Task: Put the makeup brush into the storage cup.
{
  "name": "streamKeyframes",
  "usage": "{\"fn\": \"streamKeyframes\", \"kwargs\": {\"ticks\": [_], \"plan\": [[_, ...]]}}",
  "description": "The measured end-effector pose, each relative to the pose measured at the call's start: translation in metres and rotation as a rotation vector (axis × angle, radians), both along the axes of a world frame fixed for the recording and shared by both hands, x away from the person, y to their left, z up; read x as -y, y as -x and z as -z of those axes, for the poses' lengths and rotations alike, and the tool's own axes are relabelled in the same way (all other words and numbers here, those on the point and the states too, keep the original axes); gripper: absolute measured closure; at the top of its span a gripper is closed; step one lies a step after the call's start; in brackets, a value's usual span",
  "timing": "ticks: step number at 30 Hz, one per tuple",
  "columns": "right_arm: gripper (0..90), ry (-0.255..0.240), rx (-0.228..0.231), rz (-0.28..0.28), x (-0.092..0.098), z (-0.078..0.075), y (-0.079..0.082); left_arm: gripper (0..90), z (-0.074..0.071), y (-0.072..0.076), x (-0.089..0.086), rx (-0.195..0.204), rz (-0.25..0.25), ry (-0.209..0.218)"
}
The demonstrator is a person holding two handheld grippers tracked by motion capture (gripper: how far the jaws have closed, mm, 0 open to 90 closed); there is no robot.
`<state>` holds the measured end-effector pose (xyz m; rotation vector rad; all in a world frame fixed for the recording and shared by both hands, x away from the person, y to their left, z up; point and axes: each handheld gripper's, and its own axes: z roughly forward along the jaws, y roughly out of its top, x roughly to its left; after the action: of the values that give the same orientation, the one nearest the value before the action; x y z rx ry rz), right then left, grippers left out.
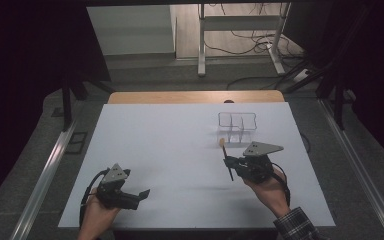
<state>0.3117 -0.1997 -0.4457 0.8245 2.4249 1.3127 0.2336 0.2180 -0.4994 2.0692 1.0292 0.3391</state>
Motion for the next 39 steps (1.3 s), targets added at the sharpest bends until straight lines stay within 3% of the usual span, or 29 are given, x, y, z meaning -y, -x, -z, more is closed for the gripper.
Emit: {"fn": "streamKeyframes", "kwargs": {"ticks": [29,39], "plan": [[83.7,-0.017,0.026,0.076,0.024,-0.012,-0.023,0.0,0.006,0.01,-0.019,0.008,-0.081,-0.081],[83.6,-0.006,0.038,0.12,0.034,-0.018,-0.039,0.0,0.007,0.015,-0.028,0.011,-0.106,-0.08]]}}
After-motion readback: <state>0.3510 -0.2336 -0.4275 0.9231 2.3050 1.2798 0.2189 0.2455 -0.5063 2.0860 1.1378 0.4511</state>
